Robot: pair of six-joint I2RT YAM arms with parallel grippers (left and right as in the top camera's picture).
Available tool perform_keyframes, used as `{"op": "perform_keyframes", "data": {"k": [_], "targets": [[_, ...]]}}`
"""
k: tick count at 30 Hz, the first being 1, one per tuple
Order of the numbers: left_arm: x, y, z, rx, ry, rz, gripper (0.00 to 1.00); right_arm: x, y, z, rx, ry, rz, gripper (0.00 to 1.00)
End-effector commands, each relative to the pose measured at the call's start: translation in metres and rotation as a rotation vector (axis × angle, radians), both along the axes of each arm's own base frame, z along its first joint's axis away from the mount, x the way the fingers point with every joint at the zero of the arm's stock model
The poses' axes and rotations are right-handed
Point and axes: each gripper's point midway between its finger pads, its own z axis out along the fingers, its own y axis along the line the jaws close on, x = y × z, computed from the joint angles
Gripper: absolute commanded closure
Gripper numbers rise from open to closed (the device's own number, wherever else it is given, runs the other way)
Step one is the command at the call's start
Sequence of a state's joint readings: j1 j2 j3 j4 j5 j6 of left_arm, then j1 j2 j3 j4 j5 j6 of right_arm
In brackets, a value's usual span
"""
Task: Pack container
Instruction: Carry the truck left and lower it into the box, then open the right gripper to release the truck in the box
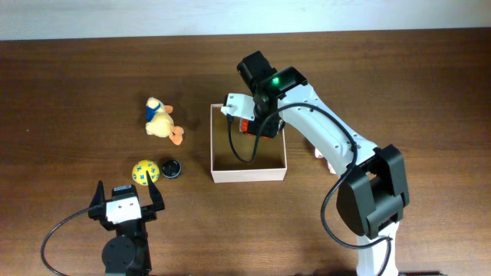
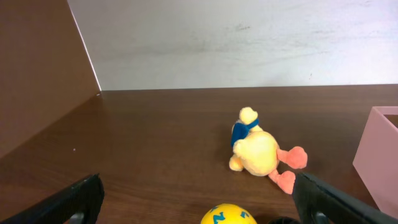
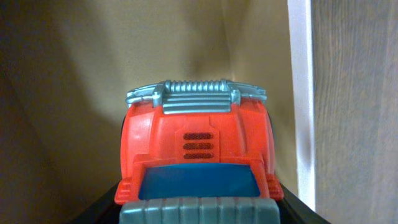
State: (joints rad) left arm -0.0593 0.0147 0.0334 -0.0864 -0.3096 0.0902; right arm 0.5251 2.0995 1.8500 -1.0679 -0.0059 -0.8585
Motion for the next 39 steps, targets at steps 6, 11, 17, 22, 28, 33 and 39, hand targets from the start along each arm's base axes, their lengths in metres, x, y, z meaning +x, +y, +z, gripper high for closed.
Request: {"op": "perform_keyframes", "data": {"k": [6,11,17,22,28,33,39], "targets": [[0.0,0.0,-0.003,0.015,0.005,-0.006,0.01,0.006,0.006,-0.001,0.013,-0.03,0.089,0.63],[0.0,0.0,-0.003,0.015,0.005,-0.006,0.01,0.006,0.006,-0.01,-0.001,-0.019,0.117,0.58],[0.0,0.0,-0.003,0.015,0.005,-0.006,0.01,0.007,0.003,-0.037,-0.031,0.026,0.126,0.59],[0.0,0.0,-0.003,0.015,0.005,-0.006,0.01,0.013,-0.005,-0.049,-0.037,0.04,0.104,0.64],[0.0,0.0,-0.003,0.015,0.005,-0.006,0.01,0.019,-0.014,-0.055,-0.04,0.047,0.081,0.64],[0.0,0.0,-0.003,0.015,0.005,-0.006,0.01,0.022,-0.014,-0.055,-0.035,0.038,0.077,0.59],[0.0,0.0,-0.003,0.015,0.005,-0.006,0.01,0.022,-0.01,-0.054,-0.012,0.04,0.08,0.41]]}}
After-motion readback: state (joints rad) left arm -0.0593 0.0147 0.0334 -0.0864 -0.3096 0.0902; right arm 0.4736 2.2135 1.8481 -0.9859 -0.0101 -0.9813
